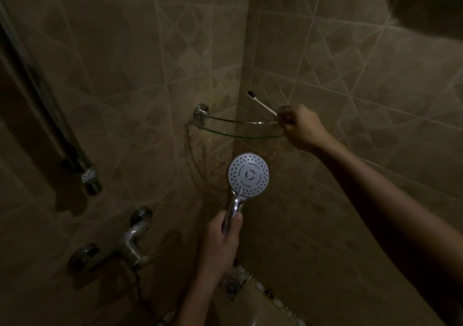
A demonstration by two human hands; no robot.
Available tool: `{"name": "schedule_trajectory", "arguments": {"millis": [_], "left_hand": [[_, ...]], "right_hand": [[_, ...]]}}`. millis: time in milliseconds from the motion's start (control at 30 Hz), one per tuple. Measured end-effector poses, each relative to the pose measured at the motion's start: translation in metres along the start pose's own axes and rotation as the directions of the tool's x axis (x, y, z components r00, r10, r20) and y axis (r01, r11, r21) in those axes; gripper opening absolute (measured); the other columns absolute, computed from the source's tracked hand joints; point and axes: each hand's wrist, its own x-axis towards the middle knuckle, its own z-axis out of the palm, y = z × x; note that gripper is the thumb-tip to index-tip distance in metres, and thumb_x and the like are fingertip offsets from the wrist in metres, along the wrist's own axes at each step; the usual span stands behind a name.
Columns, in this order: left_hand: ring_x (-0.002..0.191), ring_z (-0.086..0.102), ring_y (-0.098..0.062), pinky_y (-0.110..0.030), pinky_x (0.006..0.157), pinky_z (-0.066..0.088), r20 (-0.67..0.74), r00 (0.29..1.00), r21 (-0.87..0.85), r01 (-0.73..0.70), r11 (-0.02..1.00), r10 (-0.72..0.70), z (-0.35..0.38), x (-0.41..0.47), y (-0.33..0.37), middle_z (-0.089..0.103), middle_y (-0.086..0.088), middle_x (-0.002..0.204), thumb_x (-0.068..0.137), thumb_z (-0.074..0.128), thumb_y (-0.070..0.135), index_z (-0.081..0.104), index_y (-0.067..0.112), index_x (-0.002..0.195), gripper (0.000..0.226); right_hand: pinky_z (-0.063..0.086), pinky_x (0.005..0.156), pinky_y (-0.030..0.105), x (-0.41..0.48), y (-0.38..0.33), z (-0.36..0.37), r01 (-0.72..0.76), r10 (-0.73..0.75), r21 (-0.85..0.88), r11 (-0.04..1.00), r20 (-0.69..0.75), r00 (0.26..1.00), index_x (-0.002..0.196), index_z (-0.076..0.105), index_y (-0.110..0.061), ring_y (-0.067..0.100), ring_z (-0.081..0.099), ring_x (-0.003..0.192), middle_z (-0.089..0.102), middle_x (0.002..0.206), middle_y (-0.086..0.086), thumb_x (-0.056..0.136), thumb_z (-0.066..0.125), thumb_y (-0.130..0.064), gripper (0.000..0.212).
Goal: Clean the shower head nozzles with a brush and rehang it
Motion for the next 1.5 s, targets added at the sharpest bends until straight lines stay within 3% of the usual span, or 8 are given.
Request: {"name": "schedule_trajectory", "arguments": {"millis": [233, 333, 833, 1000, 1133, 1200, 1300, 1500], "left_hand": [[0.037, 0.037, -0.007, -0.020, 0.033, 0.028, -0.004, 0.999, -0.122, 0.036, 0.992, -0.037, -0.010, 0.027, 0.023, 0.047, 0.000, 0.060, 0.099, 0.053, 0.042, 0.054, 0.028, 0.071, 0.031], [0.034, 0.037, -0.006, -0.019, 0.031, 0.028, -0.014, 0.999, -0.140, 0.046, 0.989, -0.049, -0.010, 0.037, 0.025, 0.047, 0.000, 0.058, 0.098, 0.054, 0.042, 0.054, 0.024, 0.072, 0.031], [0.033, 0.037, -0.009, -0.020, 0.034, 0.029, -0.035, 0.995, -0.147, 0.084, 0.986, -0.090, -0.012, 0.047, 0.014, 0.050, 0.000, 0.058, 0.096, 0.054, 0.047, 0.053, 0.025, 0.071, 0.034], [0.037, 0.039, -0.010, -0.022, 0.035, 0.030, -0.033, 0.991, -0.174, 0.123, 0.977, -0.131, -0.009, 0.041, 0.012, 0.050, 0.002, 0.059, 0.096, 0.053, 0.050, 0.054, 0.024, 0.074, 0.034], [0.039, 0.040, -0.009, -0.022, 0.036, 0.030, -0.005, 0.989, -0.191, 0.141, 0.971, -0.145, -0.002, 0.037, 0.013, 0.049, 0.004, 0.060, 0.095, 0.053, 0.051, 0.053, 0.026, 0.075, 0.032], [0.039, 0.039, -0.009, -0.022, 0.036, 0.029, 0.011, 0.991, -0.208, 0.136, 0.969, -0.136, 0.004, 0.034, 0.015, 0.049, 0.004, 0.062, 0.096, 0.053, 0.050, 0.051, 0.026, 0.076, 0.031], [0.038, 0.038, -0.009, -0.020, 0.035, 0.028, 0.017, 0.991, -0.219, 0.135, 0.966, -0.134, 0.014, 0.030, 0.018, 0.048, 0.005, 0.061, 0.098, 0.052, 0.047, 0.050, 0.026, 0.077, 0.030], [0.039, 0.037, -0.010, -0.019, 0.037, 0.027, 0.113, 0.985, -0.275, 0.156, 0.949, -0.129, 0.045, 0.017, 0.021, 0.047, 0.005, 0.062, 0.100, 0.050, 0.039, 0.052, 0.021, 0.085, 0.024]], "right_hand": [[0.053, 0.083, 0.029, 0.089, -0.010, 0.013, -0.038, 0.042, -0.104, 0.994, 0.040, 0.998, 0.116, 0.074, -0.010, 0.021, 0.067, 0.100, 0.072, 0.115, 0.012, 0.098, 0.060, -0.012, 0.023], [0.059, 0.090, 0.041, 0.111, -0.007, 0.033, -0.081, 0.092, -0.141, 0.987, 0.075, 0.993, 0.110, 0.073, -0.007, 0.027, 0.069, 0.103, 0.072, 0.115, 0.014, 0.097, 0.062, -0.016, 0.019], [0.061, 0.086, 0.042, 0.141, 0.002, 0.074, -0.176, 0.192, -0.138, 0.975, 0.109, 0.975, 0.104, 0.069, -0.005, 0.026, 0.070, 0.096, 0.071, 0.103, 0.013, 0.094, 0.065, -0.014, 0.014], [0.051, 0.060, 0.024, 0.117, 0.002, 0.069, -0.173, 0.174, -0.012, 0.985, 0.036, 0.984, 0.100, 0.069, -0.010, 0.017, 0.066, 0.082, 0.067, 0.088, 0.004, 0.095, 0.067, -0.030, 0.021], [0.059, 0.089, 0.034, 0.070, -0.001, 0.066, -0.067, 0.100, 0.230, 0.971, -0.134, 0.986, 0.124, 0.067, -0.011, 0.017, 0.069, 0.099, 0.073, 0.110, 0.008, 0.099, 0.062, -0.025, 0.029], [0.054, 0.098, 0.030, 0.040, 0.002, 0.065, -0.002, 0.071, 0.334, 0.943, -0.196, 0.978, 0.134, 0.062, -0.014, 0.013, 0.064, 0.114, 0.069, 0.128, 0.006, 0.098, 0.062, -0.025, 0.037], [0.052, 0.100, 0.029, -0.011, 0.011, 0.064, -0.007, 0.140, 0.558, 0.830, -0.196, 0.971, 0.134, 0.062, -0.018, 0.007, 0.062, 0.119, 0.068, 0.129, -0.002, 0.100, 0.059, -0.029, 0.036], [0.055, 0.101, 0.046, -0.105, 0.037, 0.083, -0.268, 0.327, 0.836, 0.478, 0.114, 0.938, 0.113, 0.073, -0.023, 0.013, 0.072, 0.107, 0.077, 0.110, 0.000, 0.099, 0.056, -0.043, 0.030]]}}
